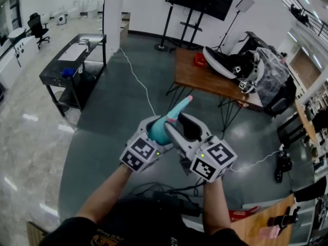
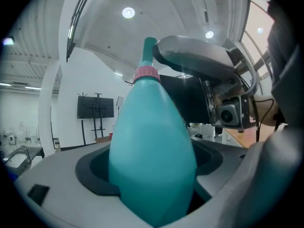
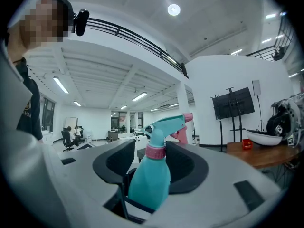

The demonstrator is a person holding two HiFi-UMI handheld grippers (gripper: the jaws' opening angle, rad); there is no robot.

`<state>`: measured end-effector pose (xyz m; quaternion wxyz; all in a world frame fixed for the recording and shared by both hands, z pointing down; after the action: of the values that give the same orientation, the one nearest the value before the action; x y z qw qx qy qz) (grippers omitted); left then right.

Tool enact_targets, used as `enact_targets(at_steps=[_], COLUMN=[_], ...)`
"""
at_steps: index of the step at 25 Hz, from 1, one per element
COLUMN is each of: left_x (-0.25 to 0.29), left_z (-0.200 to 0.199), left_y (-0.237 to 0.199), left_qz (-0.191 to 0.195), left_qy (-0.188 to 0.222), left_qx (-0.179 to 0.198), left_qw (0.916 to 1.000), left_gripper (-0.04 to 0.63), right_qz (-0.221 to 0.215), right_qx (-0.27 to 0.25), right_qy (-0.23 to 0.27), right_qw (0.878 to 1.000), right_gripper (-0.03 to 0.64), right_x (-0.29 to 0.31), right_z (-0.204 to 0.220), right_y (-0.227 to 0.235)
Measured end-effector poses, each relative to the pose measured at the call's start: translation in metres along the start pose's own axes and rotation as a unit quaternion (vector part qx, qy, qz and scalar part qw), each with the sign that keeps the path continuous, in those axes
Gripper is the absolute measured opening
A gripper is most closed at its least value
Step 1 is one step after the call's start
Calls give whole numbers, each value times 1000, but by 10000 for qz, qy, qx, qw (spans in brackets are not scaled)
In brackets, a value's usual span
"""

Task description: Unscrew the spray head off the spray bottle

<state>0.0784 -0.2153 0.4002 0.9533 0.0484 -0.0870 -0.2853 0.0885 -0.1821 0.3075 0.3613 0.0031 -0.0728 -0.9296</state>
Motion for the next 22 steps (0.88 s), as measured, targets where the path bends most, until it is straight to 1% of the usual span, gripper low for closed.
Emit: enact_targets(at_steps=[3, 5, 6, 9, 12, 17, 22], left_x=[0, 0, 0, -1, -2, -11, -21], left_z=[-1, -2, -2, -3, -6, -10, -12], left_y=[3, 5, 6, 10, 18, 38, 56], left_qz=[64, 121, 159, 380, 847, 1762, 2528], left_qy=[-14, -27, -31, -9, 45, 141, 300], left_qx=[25, 47, 59, 98, 173, 317, 389], left_qw=[10000, 9999, 9999, 9992, 9963, 9837, 9663], left_gripper=[433, 433, 433, 433, 433, 433, 433], right_qz=[67, 140, 120, -124, -510, -1283, -1905], right_qx=[86, 75, 59, 41, 70, 75, -49], right_qy=[149, 177, 169, 161, 204, 286, 275], right_qw=[9998, 9997, 9998, 9998, 9985, 9913, 9813], right_gripper=[198, 154, 146, 146, 144, 144, 144], right_x=[0, -3, -4, -8, -16, -33, -47], right_z=[-1, 0, 0, 0, -1, 1, 4], right_y=[5, 9, 10, 10, 10, 3, -6])
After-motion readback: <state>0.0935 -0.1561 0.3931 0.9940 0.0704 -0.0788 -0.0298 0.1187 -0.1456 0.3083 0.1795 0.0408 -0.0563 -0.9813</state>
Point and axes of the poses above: the fingertips, and each gripper's own axes: x forward along the fingers, y to its right, z out of its underside, the point moved 3 cm from there along -x, backward along the fingers, and after that the axes turned 4 degrees about x, right-handed, at the moved point
